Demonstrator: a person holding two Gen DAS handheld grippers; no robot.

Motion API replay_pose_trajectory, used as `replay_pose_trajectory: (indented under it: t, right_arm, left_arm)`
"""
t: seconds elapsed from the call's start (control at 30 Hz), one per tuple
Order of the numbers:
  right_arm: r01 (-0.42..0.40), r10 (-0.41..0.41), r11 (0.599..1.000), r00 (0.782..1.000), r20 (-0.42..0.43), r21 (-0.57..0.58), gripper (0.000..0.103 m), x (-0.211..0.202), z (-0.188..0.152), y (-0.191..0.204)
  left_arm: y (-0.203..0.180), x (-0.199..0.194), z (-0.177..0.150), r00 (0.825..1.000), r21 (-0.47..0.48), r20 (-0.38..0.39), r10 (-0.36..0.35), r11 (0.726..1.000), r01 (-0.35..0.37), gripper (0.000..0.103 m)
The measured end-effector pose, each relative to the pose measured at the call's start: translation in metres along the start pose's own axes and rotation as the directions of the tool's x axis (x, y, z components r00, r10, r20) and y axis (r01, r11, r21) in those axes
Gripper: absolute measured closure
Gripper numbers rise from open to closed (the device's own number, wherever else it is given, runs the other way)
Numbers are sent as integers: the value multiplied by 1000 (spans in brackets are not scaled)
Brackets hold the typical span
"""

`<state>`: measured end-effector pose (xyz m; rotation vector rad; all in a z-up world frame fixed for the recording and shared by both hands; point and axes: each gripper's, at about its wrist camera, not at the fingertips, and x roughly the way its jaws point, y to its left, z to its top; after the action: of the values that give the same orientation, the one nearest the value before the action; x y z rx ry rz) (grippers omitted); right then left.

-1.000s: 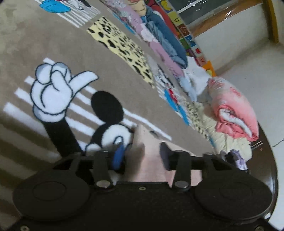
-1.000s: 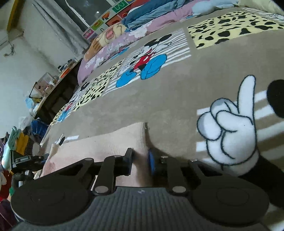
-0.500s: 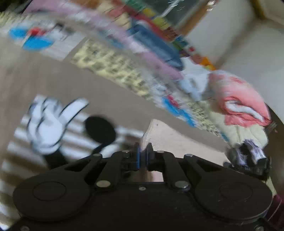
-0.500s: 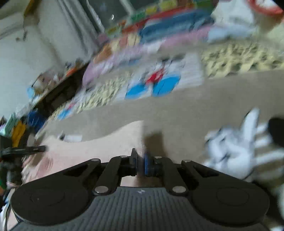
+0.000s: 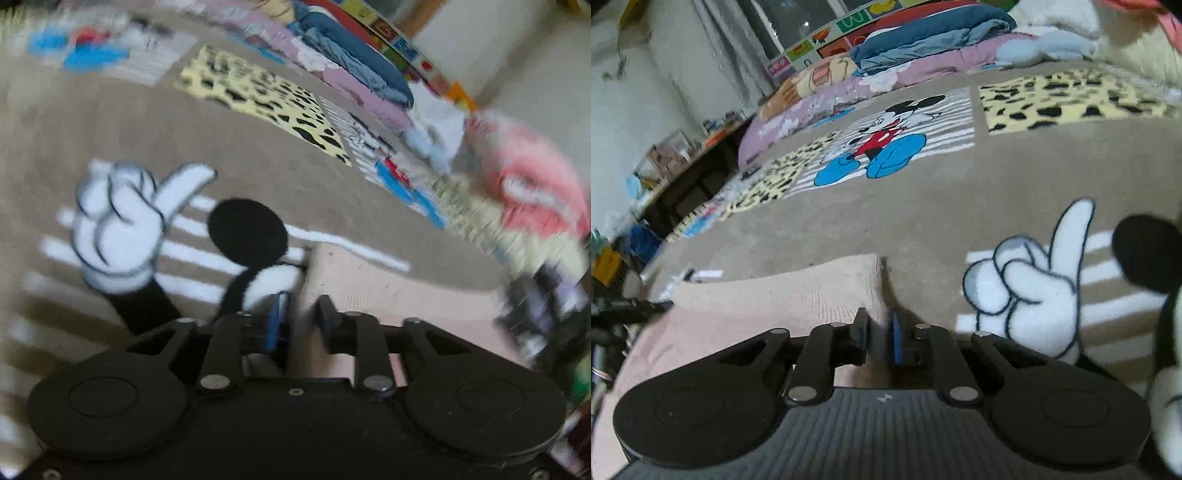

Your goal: Fold clothes

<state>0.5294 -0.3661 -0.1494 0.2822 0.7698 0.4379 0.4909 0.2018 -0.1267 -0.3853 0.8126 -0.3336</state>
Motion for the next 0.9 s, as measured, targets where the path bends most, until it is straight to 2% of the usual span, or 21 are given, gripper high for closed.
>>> replay_pose_trajectory:
  t: [0.07,0.1,0.2,0.3,0.4,0.53,0.6,0.8,0.9]
  right_arm:
    - [93,-95,987,995,-11,-130,64,-4,1,17]
    - [131,-136,973,991,-13,-192,60,-7,2,24]
    - [202,-215,932,977,-10,-302,60,-18,2,38]
    - [272,-282,909,959,15,-317,64,-37,2,43]
    - [286,-292,892,956,37,-350,65,-62,-10,55]
    - [250,-234,908,968,89,-335,66,-107,-42,75]
    - [226,-201,921,973,109,-317,67,-126,-64,89]
    - [196,-159,956,971,180,-216,67,-175,-144,127]
    - [164,-132,974,971,198,-158,66,-193,-184,144]
  left_arm:
    - [-15,-6,-3,997,130,-4,75,989,-74,76]
    - [-23,-12,-5,993,184,2,121,976,-120,76]
    - [-51,-36,-17,978,344,54,203,915,-209,76]
    - [-79,-57,-37,957,476,125,263,830,-291,76]
    - [-102,-82,-67,950,525,173,259,792,-312,76]
    - [-138,-110,-116,950,517,222,219,800,-306,71]
    - [-157,-123,-144,955,486,237,177,830,-275,60]
    - [-210,-151,-215,971,377,229,64,914,-150,60]
    - [-230,-155,-243,974,351,222,45,928,-123,60]
